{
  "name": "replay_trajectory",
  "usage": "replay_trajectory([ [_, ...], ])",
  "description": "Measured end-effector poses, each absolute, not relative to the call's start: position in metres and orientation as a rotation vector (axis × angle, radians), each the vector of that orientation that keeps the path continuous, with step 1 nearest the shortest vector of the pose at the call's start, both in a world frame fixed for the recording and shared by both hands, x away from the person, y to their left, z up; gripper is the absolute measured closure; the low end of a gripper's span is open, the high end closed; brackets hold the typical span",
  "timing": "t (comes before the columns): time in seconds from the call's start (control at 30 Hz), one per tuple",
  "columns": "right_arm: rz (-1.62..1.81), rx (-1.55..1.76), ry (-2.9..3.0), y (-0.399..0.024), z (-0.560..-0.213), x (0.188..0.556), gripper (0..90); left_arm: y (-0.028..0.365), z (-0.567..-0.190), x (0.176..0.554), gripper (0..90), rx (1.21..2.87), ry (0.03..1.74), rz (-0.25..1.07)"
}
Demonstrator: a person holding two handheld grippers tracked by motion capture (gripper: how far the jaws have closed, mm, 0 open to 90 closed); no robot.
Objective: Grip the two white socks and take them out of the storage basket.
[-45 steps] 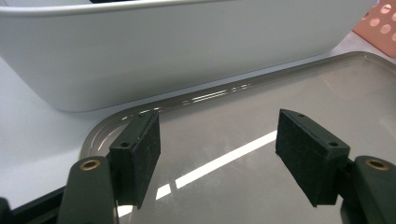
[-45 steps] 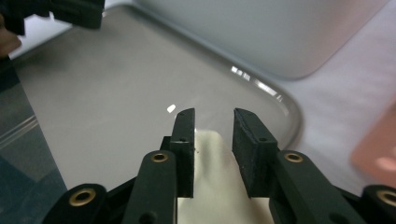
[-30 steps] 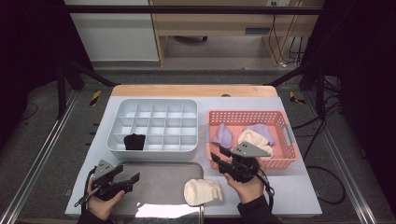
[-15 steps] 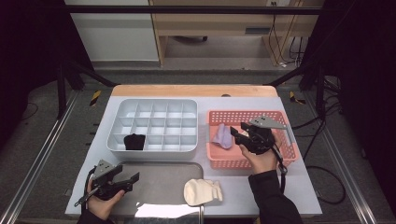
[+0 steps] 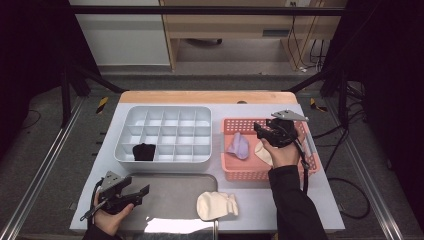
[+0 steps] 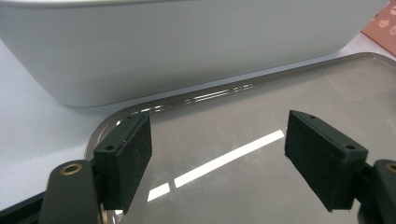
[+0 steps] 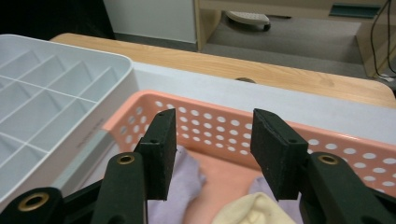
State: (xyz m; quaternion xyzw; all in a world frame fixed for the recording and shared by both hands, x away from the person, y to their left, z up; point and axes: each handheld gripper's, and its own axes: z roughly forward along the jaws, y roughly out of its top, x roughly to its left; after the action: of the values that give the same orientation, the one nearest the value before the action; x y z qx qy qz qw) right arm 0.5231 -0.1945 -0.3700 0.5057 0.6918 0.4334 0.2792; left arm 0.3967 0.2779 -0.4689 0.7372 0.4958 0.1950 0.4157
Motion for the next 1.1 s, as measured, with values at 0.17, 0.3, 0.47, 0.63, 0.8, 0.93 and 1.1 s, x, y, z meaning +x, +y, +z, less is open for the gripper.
replay_trajectory([
  [0.17,1.123,1.405,1.852,-0.201,-0.379,0.537,51.2,0.278,-0.469,0.396,22.6,1.853,1.241,0.49],
  [0.3,1.089,1.407,1.87,-0.203,-0.388,0.545,52.2,0.278,-0.469,0.397,22.6,1.853,1.244,0.489],
  [0.47,1.071,1.438,1.874,-0.206,-0.4,0.553,53.6,0.279,-0.469,0.397,22.7,1.853,1.244,0.488],
  [0.63,1.029,1.482,1.875,-0.213,-0.412,0.558,54.5,0.278,-0.469,0.397,22.6,1.853,1.244,0.487],
  [0.8,0.96,1.526,1.903,-0.22,-0.422,0.561,56.9,0.278,-0.469,0.397,22.6,1.854,1.244,0.487],
  [0.93,0.946,1.542,1.911,-0.222,-0.429,0.563,58.5,0.278,-0.469,0.397,22.6,1.856,1.243,0.485],
  [1.1,0.92,1.586,1.937,-0.226,-0.441,0.564,58.0,0.278,-0.469,0.397,22.6,1.856,1.244,0.485],
])
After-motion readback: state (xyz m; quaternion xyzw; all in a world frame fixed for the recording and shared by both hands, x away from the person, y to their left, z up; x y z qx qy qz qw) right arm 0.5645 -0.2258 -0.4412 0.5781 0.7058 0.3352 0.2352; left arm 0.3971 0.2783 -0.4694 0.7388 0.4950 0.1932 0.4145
